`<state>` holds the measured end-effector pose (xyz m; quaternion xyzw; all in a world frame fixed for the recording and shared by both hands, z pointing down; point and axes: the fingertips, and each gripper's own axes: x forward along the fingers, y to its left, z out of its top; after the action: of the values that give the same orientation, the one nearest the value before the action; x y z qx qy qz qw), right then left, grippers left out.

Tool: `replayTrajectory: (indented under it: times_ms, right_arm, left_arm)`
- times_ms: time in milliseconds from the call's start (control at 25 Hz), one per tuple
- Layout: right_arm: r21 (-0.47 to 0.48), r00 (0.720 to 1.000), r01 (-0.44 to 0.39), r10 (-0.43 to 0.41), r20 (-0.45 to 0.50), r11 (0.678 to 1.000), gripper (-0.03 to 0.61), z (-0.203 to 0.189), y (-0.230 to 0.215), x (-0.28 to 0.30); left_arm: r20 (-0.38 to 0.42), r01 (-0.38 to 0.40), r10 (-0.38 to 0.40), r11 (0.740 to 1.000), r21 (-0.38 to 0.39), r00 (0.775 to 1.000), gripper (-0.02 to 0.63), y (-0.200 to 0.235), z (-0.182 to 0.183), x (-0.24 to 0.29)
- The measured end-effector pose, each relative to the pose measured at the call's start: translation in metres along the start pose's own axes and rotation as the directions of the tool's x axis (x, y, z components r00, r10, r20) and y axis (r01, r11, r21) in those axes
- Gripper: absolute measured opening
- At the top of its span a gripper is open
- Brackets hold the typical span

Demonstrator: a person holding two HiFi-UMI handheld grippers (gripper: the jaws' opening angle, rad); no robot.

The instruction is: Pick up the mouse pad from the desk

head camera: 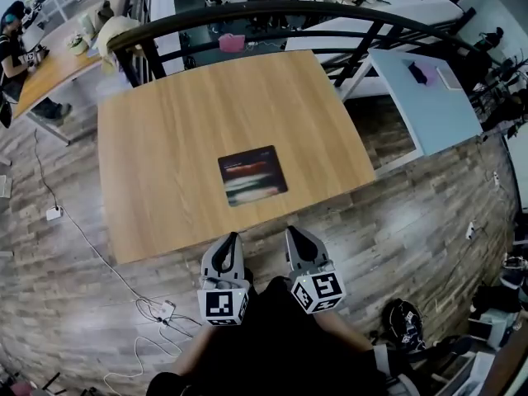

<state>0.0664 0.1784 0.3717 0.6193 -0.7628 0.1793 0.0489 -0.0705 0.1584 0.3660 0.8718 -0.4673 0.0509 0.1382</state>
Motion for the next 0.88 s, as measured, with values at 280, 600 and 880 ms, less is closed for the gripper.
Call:
replayTrajectory:
  times_ms: [280, 600, 880]
  right_arm:
    - [-0.004, 1.0, 0.027, -0.027, -0.017, 1.0, 0.031, 0.009, -0.001, 0.054]
    - [-0.009, 0.998, 0.03, -0.031, -0.05, 1.0, 0.032, 0.012, -0.028, 0.104]
    - [-0.011, 0.994, -0.003, 0.002, -0.106, 1.0, 0.034, 0.01, -0.056, 0.155]
  left_arm:
    - [-0.043, -0.016, 0.016, 1.0, -0.007, 0.999, 0.028, 0.051, 0.0, 0.035]
    - [-0.067, -0.056, 0.054, 0.998, -0.026, 0.996, 0.028, 0.081, -0.006, 0.075]
    - [-0.101, -0.109, 0.104, 0.993, -0.048, 0.989, 0.029, 0.1, -0.011, 0.123]
